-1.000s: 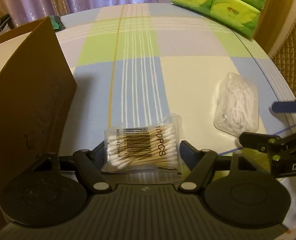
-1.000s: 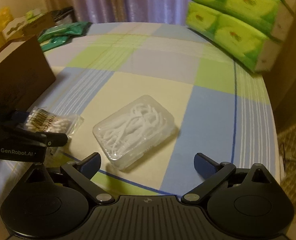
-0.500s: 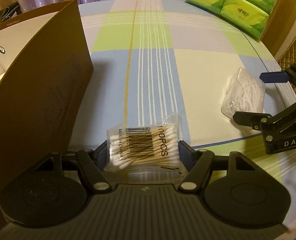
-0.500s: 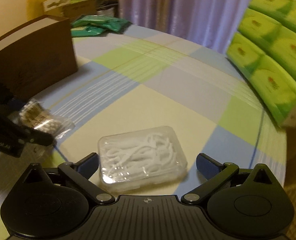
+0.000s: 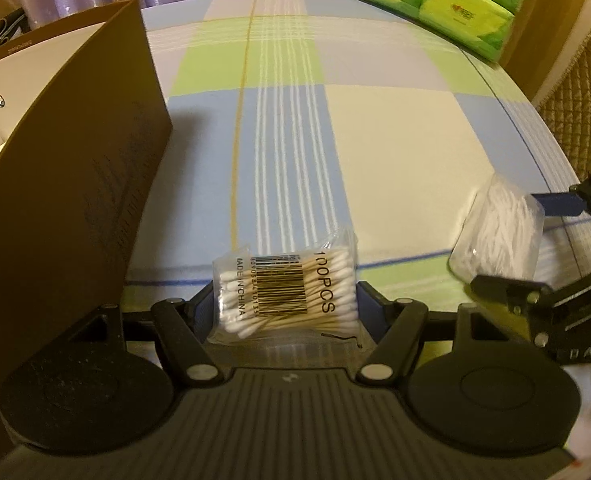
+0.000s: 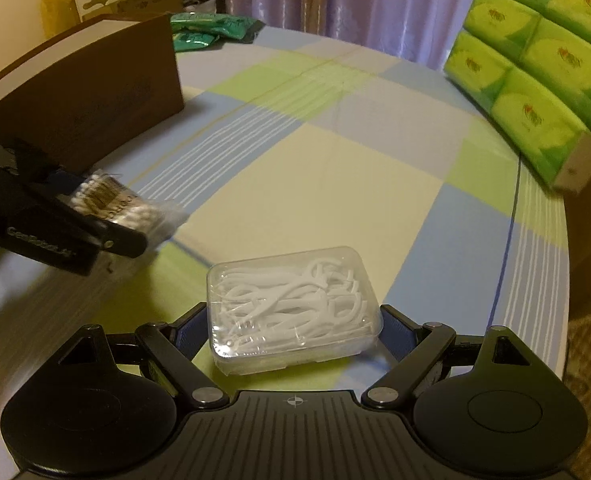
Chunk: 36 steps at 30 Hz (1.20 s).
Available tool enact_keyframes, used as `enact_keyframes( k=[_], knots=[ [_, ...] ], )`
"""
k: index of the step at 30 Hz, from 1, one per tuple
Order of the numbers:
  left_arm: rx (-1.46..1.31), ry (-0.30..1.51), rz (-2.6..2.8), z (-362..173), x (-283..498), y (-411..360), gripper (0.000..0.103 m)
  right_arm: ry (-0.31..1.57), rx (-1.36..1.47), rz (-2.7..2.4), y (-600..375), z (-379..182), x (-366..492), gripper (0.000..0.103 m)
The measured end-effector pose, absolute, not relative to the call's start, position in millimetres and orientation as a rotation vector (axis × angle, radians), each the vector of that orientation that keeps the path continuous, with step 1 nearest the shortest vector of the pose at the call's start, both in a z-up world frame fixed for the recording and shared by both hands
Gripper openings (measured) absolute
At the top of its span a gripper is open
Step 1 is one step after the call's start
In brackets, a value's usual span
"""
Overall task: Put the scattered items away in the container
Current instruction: 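Carry the cotton swab bag and clear floss case over the box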
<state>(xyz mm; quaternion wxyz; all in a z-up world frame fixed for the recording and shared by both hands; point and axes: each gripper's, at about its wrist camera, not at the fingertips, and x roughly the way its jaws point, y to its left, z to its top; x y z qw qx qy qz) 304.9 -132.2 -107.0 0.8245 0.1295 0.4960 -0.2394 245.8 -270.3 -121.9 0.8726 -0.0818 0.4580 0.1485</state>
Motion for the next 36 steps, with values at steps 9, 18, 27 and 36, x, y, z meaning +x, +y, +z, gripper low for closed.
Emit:
enact_keyframes(
  k=[9, 18, 27, 36],
  knots=[
    [0.283, 1.069, -0.552, -97, 271, -126, 0.067, 0.982, -0.109, 0.285, -268, -107, 211, 0.085],
    [0.26, 1.047, -0.581, -67, 236, -106, 0.067, 0.968, -0.061, 0.291, -266, -87, 176, 0.085],
    [0.218, 1.018, -0.592, -40, 204, -73, 0.067, 0.943, -0.033, 0.335, -246, -69, 142, 0.085],
    [0.182, 0.982, -0.595, -13, 180, -33, 0.067, 0.922, -0.024, 0.397, -215, -52, 117, 0.085]
  ],
)
